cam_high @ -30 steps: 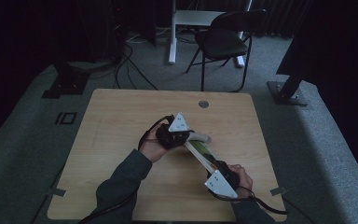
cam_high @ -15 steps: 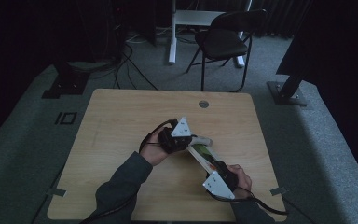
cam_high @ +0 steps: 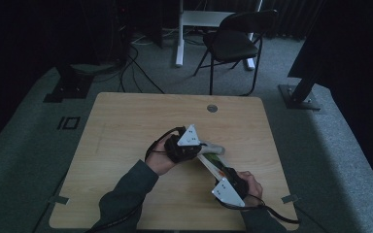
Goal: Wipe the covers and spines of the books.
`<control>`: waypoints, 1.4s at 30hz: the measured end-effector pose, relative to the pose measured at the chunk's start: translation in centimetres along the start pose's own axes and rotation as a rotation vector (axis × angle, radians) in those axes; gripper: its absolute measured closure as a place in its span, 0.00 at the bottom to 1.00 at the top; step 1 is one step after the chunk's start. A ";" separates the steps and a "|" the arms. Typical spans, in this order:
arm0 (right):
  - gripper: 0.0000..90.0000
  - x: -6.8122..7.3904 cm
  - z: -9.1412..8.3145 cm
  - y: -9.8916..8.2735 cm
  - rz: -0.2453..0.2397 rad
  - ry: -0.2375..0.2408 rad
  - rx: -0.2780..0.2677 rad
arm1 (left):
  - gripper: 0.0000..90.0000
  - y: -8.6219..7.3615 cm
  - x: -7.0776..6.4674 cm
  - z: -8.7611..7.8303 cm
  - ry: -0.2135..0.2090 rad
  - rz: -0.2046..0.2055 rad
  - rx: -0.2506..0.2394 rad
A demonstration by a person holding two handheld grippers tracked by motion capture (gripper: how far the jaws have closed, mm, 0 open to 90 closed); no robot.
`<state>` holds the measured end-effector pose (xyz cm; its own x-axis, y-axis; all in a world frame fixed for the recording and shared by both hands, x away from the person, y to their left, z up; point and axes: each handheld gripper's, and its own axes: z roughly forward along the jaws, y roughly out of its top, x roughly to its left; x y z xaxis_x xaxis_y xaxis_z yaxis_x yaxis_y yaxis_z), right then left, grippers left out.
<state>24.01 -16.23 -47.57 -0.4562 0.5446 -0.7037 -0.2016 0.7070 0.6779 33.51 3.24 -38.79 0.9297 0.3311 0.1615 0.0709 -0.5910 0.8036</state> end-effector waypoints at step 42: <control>0.87 1.1 0.3 0.2 -0.119 -0.065 0.045 | 0.96 0.5 1.0 -0.9 -0.075 -0.132 -0.121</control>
<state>23.72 -15.31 -48.27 -0.3740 0.4832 -0.7916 -0.2108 0.7870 0.5799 34.09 3.96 -37.70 0.9398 0.3416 0.0112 0.1539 -0.4523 0.8785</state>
